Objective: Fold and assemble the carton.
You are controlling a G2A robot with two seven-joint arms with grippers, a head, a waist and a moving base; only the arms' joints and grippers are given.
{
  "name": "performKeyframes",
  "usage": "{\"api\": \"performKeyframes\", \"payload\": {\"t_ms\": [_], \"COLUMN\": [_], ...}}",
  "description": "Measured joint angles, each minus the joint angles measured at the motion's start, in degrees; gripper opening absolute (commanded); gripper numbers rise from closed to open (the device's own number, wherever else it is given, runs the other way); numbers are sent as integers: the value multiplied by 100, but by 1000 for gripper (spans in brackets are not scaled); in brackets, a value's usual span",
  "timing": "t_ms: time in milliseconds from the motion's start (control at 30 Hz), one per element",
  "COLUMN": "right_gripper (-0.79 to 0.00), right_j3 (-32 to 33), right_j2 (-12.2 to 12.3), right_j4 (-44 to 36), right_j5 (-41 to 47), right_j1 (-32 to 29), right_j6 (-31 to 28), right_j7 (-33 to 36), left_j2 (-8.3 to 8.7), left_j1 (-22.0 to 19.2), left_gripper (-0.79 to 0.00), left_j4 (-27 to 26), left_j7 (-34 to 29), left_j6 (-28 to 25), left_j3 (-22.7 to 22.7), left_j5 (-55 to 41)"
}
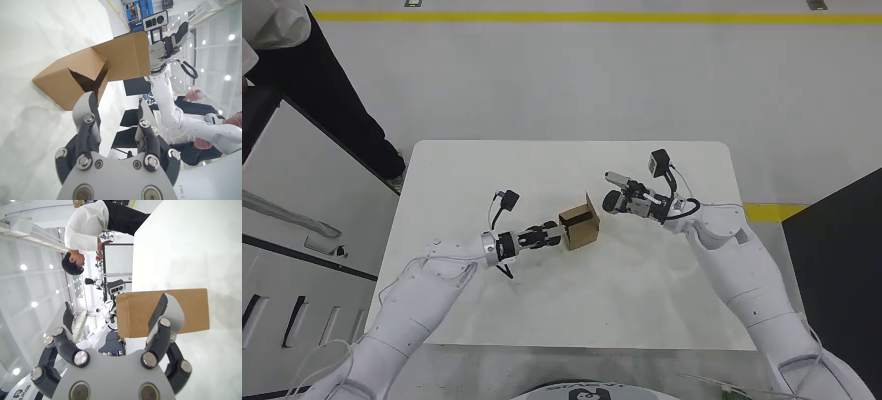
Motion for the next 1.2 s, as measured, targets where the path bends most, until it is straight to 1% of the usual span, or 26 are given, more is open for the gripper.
{"api": "performKeyframes", "payload": {"t_ms": [133, 333, 400, 500, 633, 867, 1200], "right_gripper": [0, 0, 0, 0, 0, 0, 0], "right_j3": [0, 0, 0, 0, 0, 0, 0], "right_j2": [0, 0, 0, 0, 0, 0, 0], "right_j4": [0, 0, 0, 0, 0, 0, 0], "right_j5": [0, 0, 0, 0, 0, 0, 0], "right_j1": [0, 0, 0, 0, 0, 0, 0], "right_j6": [0, 0, 0, 0, 0, 0, 0], "right_j7": [-1, -1, -1, -1, -1, -1, -1], "left_j2": [-39, -45, -60, -116, -219, -341, -366], "left_j1": [-24, -55, -22, -62, -257, -447, -495], "left_gripper": [-785, -785, -785, -785, -785, -785, -785], "left_j4": [200, 232, 262, 387, 689, 960, 1045], "left_j7": [306, 371, 480, 624, 843, 963, 997], "left_j6": [226, 288, 398, 503, 558, 431, 416], "left_j3": [89, 116, 147, 279, 473, 655, 665], "left_j5": [161, 307, 317, 327, 324, 216, 261]}}
